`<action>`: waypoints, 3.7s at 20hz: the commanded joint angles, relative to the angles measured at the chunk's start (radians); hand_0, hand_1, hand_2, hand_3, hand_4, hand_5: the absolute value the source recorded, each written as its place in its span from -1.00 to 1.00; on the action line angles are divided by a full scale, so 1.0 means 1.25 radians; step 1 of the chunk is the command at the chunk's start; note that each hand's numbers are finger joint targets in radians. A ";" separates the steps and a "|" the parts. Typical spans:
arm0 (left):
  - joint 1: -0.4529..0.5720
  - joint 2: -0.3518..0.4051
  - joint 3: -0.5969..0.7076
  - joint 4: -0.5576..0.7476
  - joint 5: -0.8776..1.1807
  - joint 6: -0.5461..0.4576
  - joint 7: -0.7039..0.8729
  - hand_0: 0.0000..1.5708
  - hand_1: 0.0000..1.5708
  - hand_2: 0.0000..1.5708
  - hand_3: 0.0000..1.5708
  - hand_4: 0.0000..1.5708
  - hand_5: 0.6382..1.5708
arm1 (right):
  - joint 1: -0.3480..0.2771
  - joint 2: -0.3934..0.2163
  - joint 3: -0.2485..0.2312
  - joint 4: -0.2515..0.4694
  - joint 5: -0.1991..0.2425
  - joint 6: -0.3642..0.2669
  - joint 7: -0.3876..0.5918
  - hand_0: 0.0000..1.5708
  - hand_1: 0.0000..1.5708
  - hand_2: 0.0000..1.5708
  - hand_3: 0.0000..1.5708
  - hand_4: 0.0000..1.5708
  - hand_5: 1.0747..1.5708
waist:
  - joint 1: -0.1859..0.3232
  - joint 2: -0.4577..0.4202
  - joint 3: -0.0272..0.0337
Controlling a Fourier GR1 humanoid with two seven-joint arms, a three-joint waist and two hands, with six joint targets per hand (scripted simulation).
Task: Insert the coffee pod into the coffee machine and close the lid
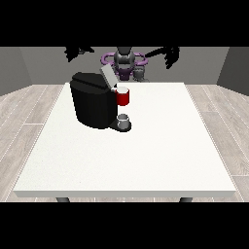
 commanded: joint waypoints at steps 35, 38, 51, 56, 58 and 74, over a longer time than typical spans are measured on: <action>0.411 -0.136 -0.154 -0.550 0.285 0.000 0.123 -1.00 -1.00 -1.00 -1.00 -1.00 1.00 | -0.280 -0.039 -0.037 0.255 0.030 0.095 -0.031 -1.00 -1.00 -1.00 -1.00 -1.00 1.00 | 0.166 0.130 0.0008; 0.424 -0.126 -0.133 -0.560 0.283 0.006 0.137 -1.00 -1.00 -1.00 -1.00 -1.00 1.00 | -0.306 -0.051 -0.036 0.260 0.033 0.117 -0.031 -1.00 -1.00 -1.00 -1.00 -1.00 1.00 | 0.143 0.147 0.0007; 0.405 -0.084 -0.127 -0.612 0.340 0.012 0.173 -1.00 -1.00 -1.00 -1.00 -1.00 1.00 | -0.428 -0.027 -0.037 0.342 0.066 0.094 -0.033 -1.00 -1.00 -1.00 -1.00 -1.00 1.00 | 0.144 0.195 0.0007; 0.443 -0.076 -0.139 -0.607 0.306 0.033 0.138 -1.00 -1.00 -1.00 -1.00 -1.00 1.00 | -0.433 -0.016 -0.015 0.340 0.083 0.105 -0.044 -1.00 -1.00 -1.00 -1.00 -1.00 1.00 | 0.135 0.197 0.0006; 0.380 -0.067 -0.124 -0.619 0.327 0.046 0.176 -1.00 -1.00 -1.00 -1.00 -1.00 1.00 | -0.444 -0.016 -0.017 0.358 0.087 0.109 -0.068 -1.00 -1.00 -1.00 -1.00 -1.00 1.00 | 0.131 0.217 0.0007; 0.427 -0.057 -0.133 -0.574 0.330 0.047 0.140 -1.00 -1.00 -1.00 -1.00 -0.81 1.00 | -0.536 0.015 0.041 0.365 0.171 0.094 -0.027 -1.00 -1.00 -1.00 -1.00 -0.84 1.00 | 0.143 0.198 0.0006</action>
